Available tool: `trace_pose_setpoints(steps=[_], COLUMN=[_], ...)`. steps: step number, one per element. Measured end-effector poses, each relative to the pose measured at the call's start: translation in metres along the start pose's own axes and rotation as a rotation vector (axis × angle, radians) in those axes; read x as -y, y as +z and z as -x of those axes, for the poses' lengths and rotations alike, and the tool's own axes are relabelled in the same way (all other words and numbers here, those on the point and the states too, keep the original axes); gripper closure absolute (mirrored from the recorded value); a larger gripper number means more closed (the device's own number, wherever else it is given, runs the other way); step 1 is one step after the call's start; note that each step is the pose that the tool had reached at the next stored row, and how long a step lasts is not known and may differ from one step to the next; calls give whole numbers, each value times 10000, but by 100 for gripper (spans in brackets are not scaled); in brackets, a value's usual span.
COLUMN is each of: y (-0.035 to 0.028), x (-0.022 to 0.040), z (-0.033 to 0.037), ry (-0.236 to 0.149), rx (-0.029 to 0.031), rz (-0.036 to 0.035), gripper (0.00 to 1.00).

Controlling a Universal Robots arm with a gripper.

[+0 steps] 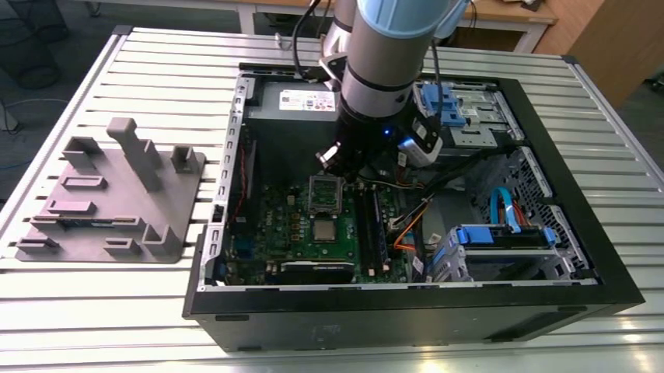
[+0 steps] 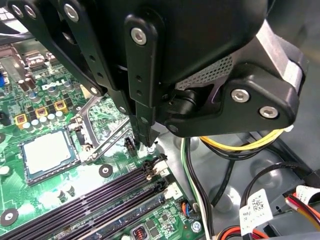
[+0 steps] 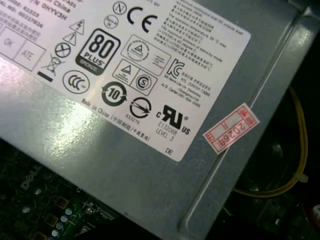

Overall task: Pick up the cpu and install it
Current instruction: 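Close the cpu cover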

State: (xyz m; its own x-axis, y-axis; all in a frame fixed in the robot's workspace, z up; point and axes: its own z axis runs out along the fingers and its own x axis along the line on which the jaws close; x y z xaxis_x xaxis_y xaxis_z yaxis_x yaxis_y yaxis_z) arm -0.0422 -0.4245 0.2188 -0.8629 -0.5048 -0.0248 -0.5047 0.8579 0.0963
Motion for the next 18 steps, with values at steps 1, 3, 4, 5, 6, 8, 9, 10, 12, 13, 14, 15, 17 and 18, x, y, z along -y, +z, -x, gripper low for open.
trace_pose_setpoints(steps=[1, 3, 4, 5, 6, 8, 9, 10, 12, 13, 14, 15, 17, 18], y=[-10, -29, -41, -52, -61, -75, -76, -77, -77, -77, -78, -78, -80, -82], x=[3, 9, 11, 14, 17, 25, 29, 31, 31, 33, 37, 43, 54, 60], z=[-2, -6, -8, -9, -12, -17, -19, -21, -21, -21, -24, -26, -34, -38], ry=[-26, -71, -92, -113, -135, -181, -203, -216, -219, -221, -229, -250, -307, -338], rx=[-3, -6, -8, -11, -12, -15, -18, -20, -22, -23, -24, -25, -31, -33], rz=[0, 3, 3, 3, 4, 6, 5, 6, 5, 3, 3, 3, 5, 6], gripper=[89, 89, 89, 89, 89, 89, 89, 89, 89, 89, 89, 89, 89, 89])
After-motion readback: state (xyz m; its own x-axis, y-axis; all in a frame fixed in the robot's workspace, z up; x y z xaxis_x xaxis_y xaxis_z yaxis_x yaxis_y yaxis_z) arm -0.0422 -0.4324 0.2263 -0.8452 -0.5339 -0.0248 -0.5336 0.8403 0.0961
